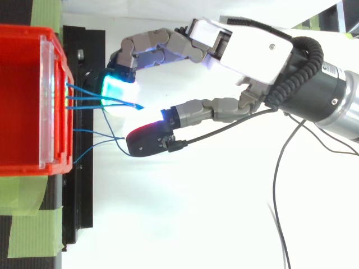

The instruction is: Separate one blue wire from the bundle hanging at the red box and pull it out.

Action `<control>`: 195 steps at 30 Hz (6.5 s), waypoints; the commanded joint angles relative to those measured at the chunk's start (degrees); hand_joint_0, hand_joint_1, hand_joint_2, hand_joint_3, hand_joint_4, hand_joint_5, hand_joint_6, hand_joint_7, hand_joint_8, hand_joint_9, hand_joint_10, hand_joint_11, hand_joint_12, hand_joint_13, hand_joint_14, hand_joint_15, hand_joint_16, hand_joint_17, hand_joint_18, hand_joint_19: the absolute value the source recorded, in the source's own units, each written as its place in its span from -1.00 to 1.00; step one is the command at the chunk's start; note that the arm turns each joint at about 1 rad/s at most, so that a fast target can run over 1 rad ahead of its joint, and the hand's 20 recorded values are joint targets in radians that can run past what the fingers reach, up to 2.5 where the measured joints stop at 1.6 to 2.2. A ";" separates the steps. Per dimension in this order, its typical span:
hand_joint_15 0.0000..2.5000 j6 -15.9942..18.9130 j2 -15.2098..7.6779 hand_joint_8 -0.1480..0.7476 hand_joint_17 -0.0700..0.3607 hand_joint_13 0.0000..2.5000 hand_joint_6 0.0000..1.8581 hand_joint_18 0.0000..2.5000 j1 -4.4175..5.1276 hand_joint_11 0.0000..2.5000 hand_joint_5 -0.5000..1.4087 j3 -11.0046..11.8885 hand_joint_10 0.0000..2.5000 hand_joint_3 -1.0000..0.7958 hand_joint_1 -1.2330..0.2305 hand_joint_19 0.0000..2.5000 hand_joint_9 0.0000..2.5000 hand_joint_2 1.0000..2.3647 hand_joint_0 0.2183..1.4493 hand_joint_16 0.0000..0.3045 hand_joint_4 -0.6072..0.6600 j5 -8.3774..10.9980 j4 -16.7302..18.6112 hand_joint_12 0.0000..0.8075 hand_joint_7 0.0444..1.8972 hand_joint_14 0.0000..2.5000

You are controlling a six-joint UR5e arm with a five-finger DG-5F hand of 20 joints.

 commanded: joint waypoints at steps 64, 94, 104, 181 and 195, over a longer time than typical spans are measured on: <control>-0.68 0.12 0.68 0.10 -0.09 -0.46 -0.46 -0.50 -2.00 -0.75 -0.61 0.36 -0.99 -0.34 -0.22 -0.73 -0.49 -0.99 -0.43 -0.63 0.42 -5.62 -1.14 0.07 0.28 -0.99; -0.67 -0.41 0.77 0.09 -0.10 -0.45 -0.40 -0.49 -3.41 -0.76 -0.61 0.36 -0.99 -0.33 -0.30 -0.74 -0.49 -0.99 -0.38 -0.64 0.39 -5.88 -0.62 0.06 0.22 -0.99; -0.67 -0.50 0.68 0.09 -0.12 -0.44 -0.26 -0.47 -3.15 -0.74 -0.63 0.36 -0.99 -0.28 -0.32 -0.73 -0.48 -0.98 -0.34 -0.65 0.37 -5.79 -0.88 0.05 0.00 -0.99; -0.19 1.70 3.67 0.25 -0.17 0.18 -0.09 -0.43 -2.62 -0.47 -0.67 0.45 -0.98 -0.07 -0.26 -0.78 -0.18 -0.97 -0.33 -0.68 0.28 -7.81 -7.38 0.10 -0.17 -0.98; -0.25 3.81 3.84 0.28 -0.15 0.08 -0.09 -0.43 -2.71 -0.40 -0.67 0.45 -0.99 -0.07 -0.26 -0.78 -0.13 -0.97 -0.33 -0.67 0.28 -7.90 -8.18 0.14 -0.16 -0.98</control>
